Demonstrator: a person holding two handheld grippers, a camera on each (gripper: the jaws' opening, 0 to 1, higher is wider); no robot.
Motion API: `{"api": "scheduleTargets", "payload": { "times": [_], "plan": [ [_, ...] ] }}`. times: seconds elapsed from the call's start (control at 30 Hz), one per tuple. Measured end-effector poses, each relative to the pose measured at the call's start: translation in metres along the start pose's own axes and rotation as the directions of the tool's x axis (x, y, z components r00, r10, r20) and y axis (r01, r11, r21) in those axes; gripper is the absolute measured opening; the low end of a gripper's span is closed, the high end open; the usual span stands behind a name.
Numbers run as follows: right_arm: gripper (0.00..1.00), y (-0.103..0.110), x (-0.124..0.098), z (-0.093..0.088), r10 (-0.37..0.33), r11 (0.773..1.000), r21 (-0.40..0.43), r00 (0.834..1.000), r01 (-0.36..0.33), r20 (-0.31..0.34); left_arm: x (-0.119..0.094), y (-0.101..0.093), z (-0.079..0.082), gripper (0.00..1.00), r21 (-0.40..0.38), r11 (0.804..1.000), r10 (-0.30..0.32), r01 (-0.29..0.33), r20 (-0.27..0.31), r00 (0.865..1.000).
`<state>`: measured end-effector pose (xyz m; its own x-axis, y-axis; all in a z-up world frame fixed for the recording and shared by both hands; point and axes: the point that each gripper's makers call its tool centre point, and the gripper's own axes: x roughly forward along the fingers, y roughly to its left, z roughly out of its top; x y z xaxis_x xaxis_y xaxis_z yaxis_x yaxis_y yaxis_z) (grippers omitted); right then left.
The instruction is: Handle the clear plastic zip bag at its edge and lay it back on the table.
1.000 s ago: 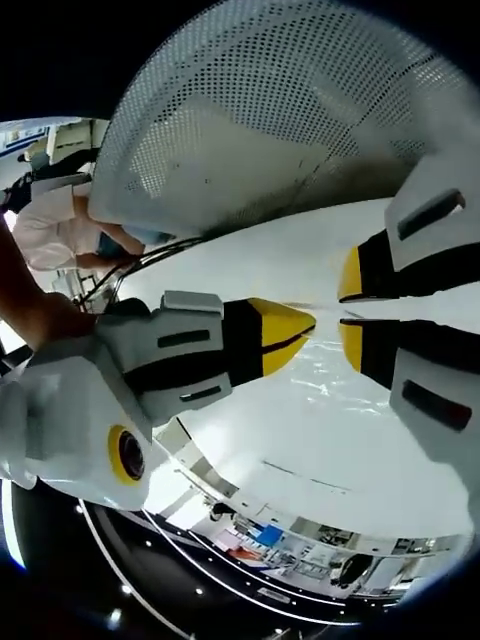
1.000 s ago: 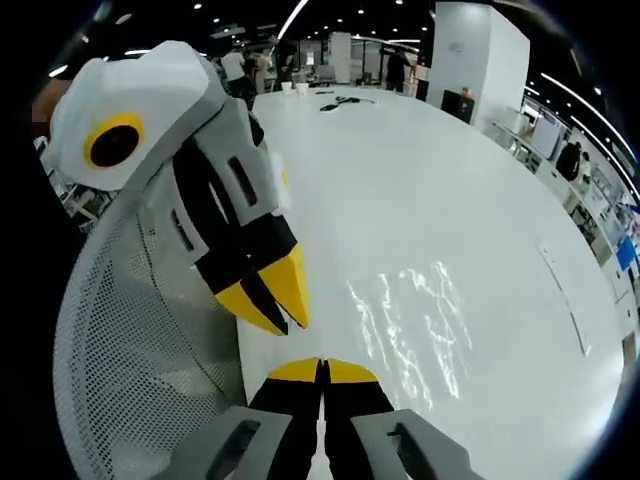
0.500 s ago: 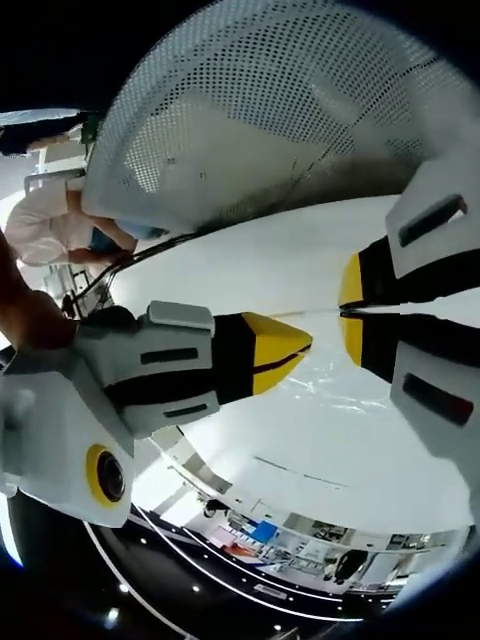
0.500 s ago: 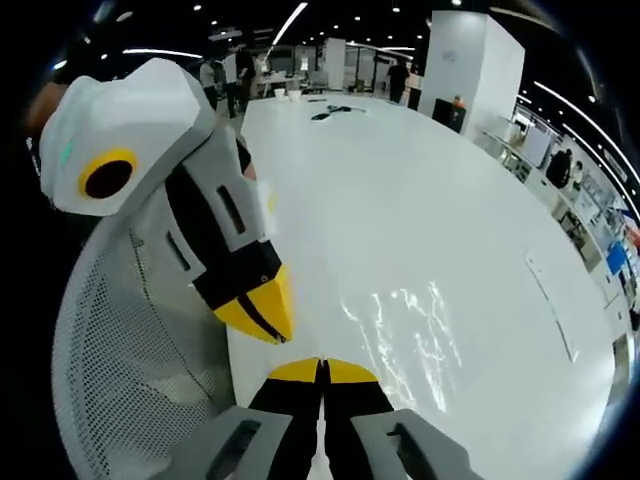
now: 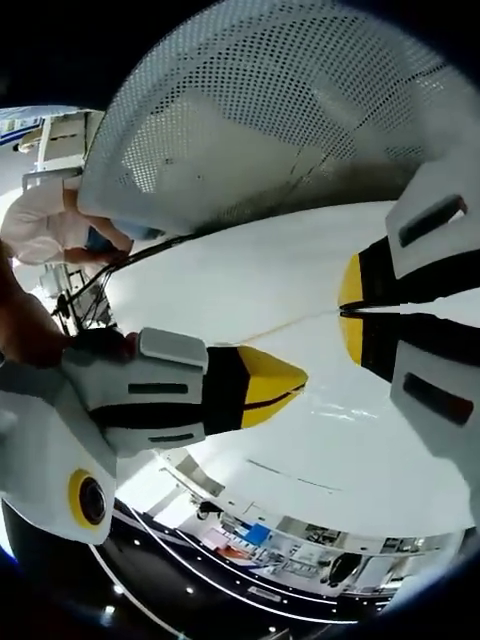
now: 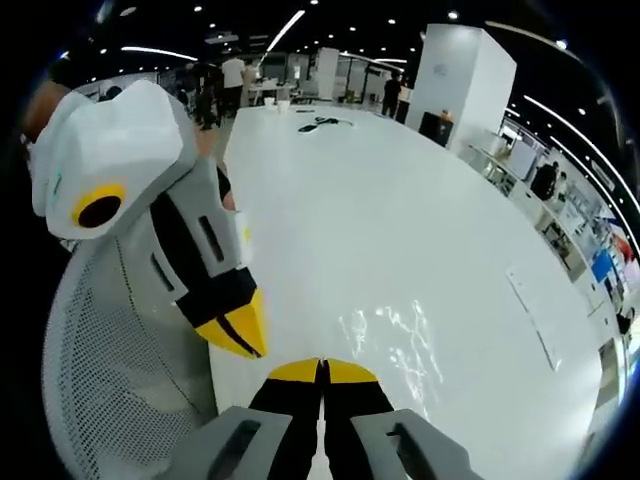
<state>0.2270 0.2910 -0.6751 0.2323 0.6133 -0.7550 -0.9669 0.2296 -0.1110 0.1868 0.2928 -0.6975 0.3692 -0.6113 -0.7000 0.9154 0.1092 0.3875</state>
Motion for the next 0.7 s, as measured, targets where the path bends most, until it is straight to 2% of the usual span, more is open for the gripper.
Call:
{"api": "scheduleTargets", "payload": {
  "times": [0.37,0.7],
  "plan": [
    [0.0,-0.017,-0.015,0.017,-0.065,0.998,0.009,0.994,0.064,0.087,0.0,0.005,-0.001,0.0,-0.023,1.0,0.012,-0.013,-0.017,1.0],
    [0.0,-0.033,-0.02,0.026,-0.11,0.993,0.064,0.982,0.101,0.156,-0.003,0.011,-0.001,0.0,-0.009,0.999,0.039,-0.039,-0.045,0.998]
  ]
}}
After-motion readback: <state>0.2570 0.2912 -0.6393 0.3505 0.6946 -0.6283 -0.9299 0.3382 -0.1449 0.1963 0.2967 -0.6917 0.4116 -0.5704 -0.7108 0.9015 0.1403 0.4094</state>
